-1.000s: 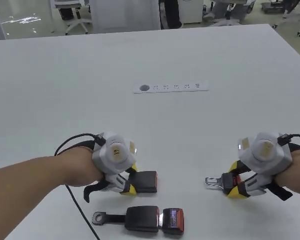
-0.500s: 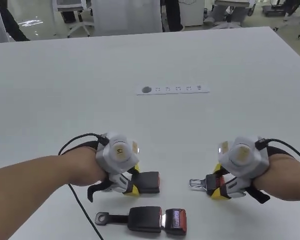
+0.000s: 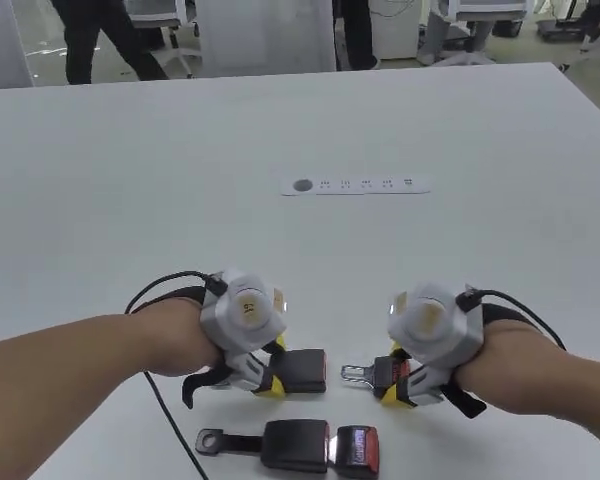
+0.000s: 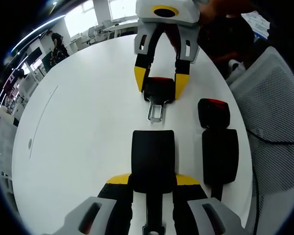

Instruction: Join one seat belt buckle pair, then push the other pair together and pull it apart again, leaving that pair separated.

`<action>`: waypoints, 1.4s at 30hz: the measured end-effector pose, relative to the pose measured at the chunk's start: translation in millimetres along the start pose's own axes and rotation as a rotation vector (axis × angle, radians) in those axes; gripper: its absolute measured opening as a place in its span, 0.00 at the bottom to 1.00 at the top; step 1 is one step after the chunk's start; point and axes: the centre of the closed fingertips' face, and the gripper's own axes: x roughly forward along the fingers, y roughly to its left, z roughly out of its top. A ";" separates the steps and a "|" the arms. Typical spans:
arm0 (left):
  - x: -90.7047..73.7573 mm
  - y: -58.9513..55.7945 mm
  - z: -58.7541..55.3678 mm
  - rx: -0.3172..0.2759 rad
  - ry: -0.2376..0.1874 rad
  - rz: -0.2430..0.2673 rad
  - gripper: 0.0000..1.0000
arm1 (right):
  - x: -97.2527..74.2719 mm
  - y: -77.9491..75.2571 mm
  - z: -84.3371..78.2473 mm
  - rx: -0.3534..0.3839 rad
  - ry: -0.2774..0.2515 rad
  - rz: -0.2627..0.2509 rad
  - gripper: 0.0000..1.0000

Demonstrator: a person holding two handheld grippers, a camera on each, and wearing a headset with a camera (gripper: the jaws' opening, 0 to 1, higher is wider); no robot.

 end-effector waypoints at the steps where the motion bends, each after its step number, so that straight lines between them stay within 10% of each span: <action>1: 0.1 0.0 0.0 0.004 0.001 0.002 0.31 | 1.3 0.1 2.0 -0.002 0.003 0.005 0.34; 42: 2.9 -2.0 2.5 0.062 -0.008 -0.047 0.30 | 19.7 7.3 41.9 -0.067 -0.120 0.033 0.31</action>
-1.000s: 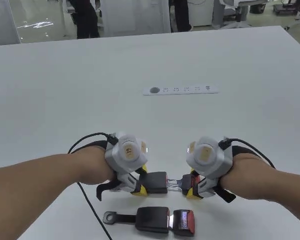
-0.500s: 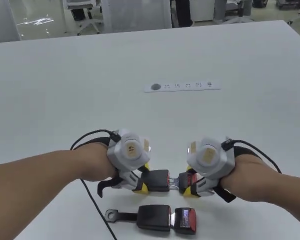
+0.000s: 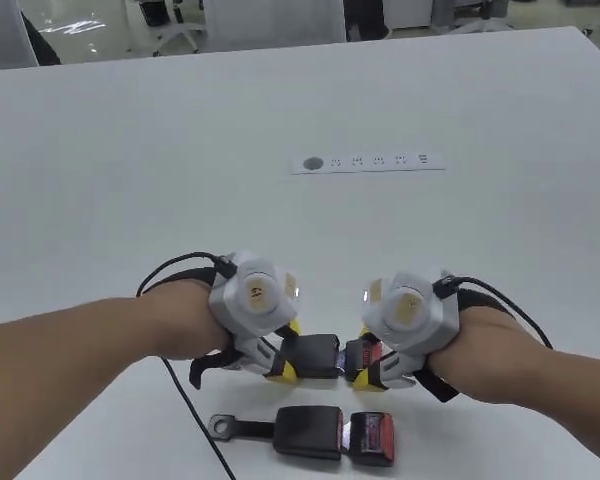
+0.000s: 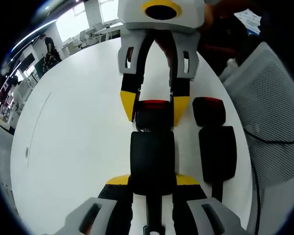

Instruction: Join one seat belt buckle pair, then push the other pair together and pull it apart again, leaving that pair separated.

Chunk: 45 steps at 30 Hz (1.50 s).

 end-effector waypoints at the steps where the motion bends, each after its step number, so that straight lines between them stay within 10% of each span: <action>1: -0.1 -0.3 0.3 -0.001 0.002 -0.001 0.30 | -0.4 -0.1 -0.6 0.003 -0.010 0.001 0.31; 27: -2.1 -0.7 0.5 -0.025 -0.028 -0.003 0.31 | -15.0 -4.8 -24.2 -0.015 0.035 0.015 0.33; 45: -0.7 2.4 -3.4 -0.033 -0.023 -0.001 0.32 | -78.5 -2.5 -114.9 0.026 0.149 -0.052 0.34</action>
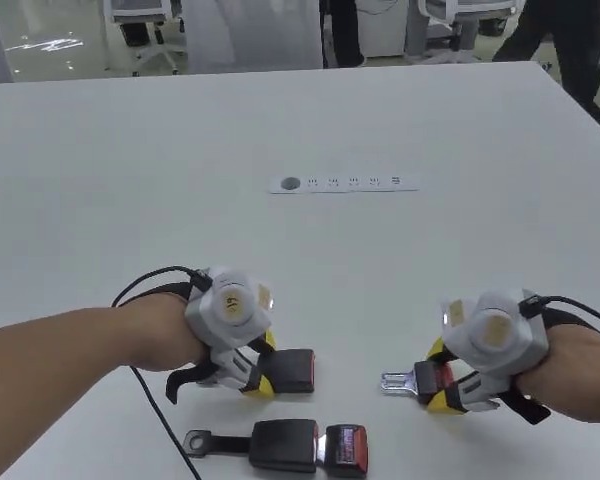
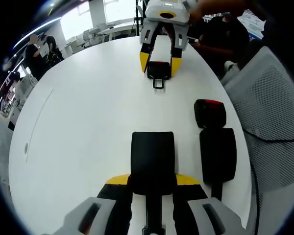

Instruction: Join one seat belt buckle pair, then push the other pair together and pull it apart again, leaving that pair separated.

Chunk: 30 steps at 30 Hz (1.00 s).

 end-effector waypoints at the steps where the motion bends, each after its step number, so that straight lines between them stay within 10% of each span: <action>1: -0.3 -0.6 0.7 -0.001 0.000 0.004 0.32 | -1.1 -0.6 -2.4 0.007 0.000 0.001 0.34; 12: -0.1 -3.3 5.0 0.047 0.042 0.018 0.32 | -12.8 1.4 -25.2 0.057 0.040 0.017 0.36; 20: -1.6 -4.6 5.4 0.052 0.044 0.051 0.33 | -15.6 -8.6 -26.7 0.085 0.052 -0.065 0.47; 30: -33.4 -1.9 15.3 -0.052 -0.053 0.174 0.44 | -35.1 1.9 -7.3 0.191 -0.112 -0.178 0.61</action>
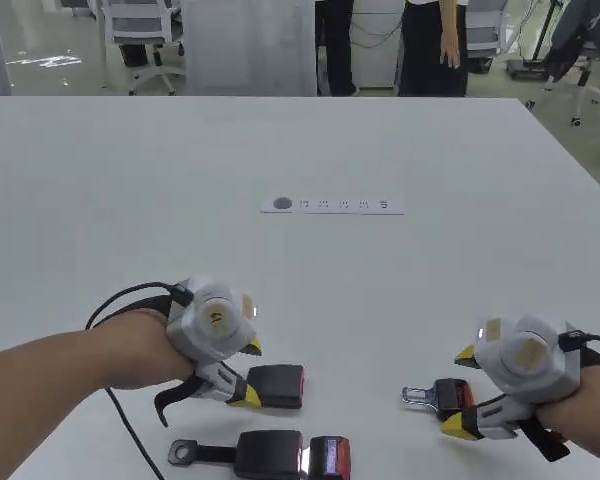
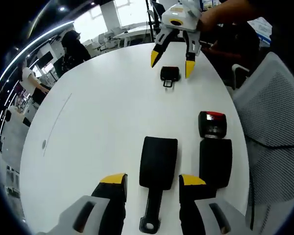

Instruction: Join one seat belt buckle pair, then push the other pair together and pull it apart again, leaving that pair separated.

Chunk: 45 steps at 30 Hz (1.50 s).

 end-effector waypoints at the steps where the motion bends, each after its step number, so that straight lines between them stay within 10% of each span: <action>1: -5.4 -1.7 2.5 -0.021 -0.017 0.017 0.45 | -2.3 2.2 1.7 0.007 -0.014 -0.003 0.63; 7: -33.6 -9.3 2.9 -0.133 -0.089 0.121 0.58 | -22.3 24.2 14.8 0.038 -0.090 0.000 0.66; 15: -61.2 -43.0 -13.5 -0.242 -0.145 0.140 0.70 | -48.8 40.2 16.0 0.110 -0.138 -0.023 0.75; 26: -71.4 -77.2 -41.0 -0.358 -0.130 0.177 0.88 | -58.4 55.2 5.7 0.152 -0.142 -0.042 0.84; 31: -77.9 -79.1 -48.9 -0.394 -0.121 0.193 1.00 | -63.2 47.2 4.8 0.165 -0.153 -0.089 1.00; 45: -82.1 -86.0 -56.8 -0.431 -0.132 0.227 1.00 | -62.3 53.9 -2.9 0.259 -0.164 -0.120 1.00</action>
